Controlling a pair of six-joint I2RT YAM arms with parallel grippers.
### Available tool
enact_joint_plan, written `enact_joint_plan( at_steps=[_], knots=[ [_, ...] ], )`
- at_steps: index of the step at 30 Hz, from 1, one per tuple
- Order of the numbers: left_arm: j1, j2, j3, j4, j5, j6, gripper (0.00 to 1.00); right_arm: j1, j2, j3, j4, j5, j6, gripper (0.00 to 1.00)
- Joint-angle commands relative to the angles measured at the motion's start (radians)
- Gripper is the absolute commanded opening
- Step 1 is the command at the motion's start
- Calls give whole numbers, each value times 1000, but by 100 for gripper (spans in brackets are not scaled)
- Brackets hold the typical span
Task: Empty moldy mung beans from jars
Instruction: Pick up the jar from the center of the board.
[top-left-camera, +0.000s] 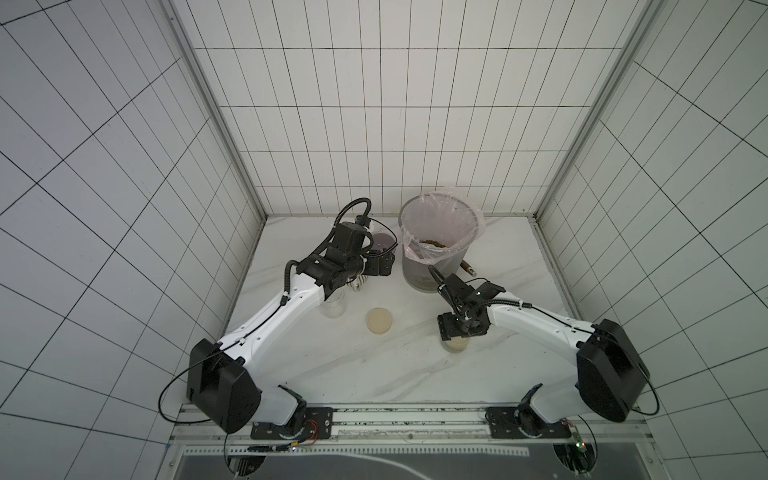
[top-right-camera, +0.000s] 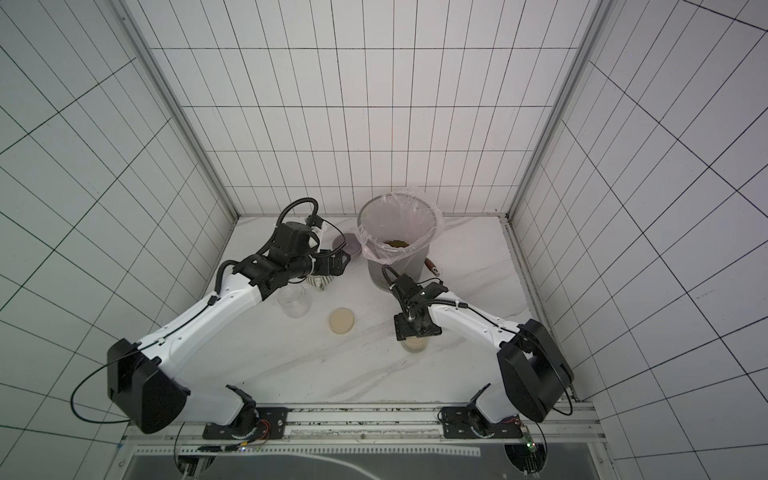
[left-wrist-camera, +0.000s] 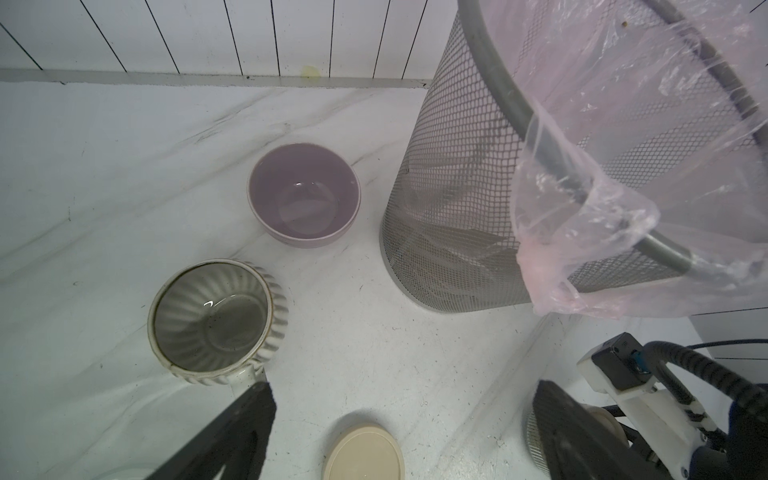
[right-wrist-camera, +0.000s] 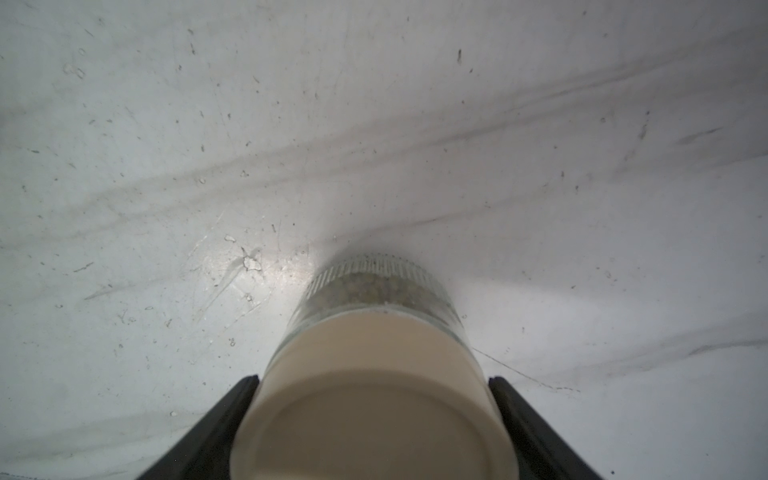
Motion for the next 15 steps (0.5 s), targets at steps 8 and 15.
enact_joint_plan(
  at_steps=[8,15],
  knots=[
    [40,-194,-189,159,298,195,98,11,-36,168,-1,-145,-73,75],
    [45,-301,-298,203,494,338,98,8,-6,300,-8,-250,-139,75]
  ],
)
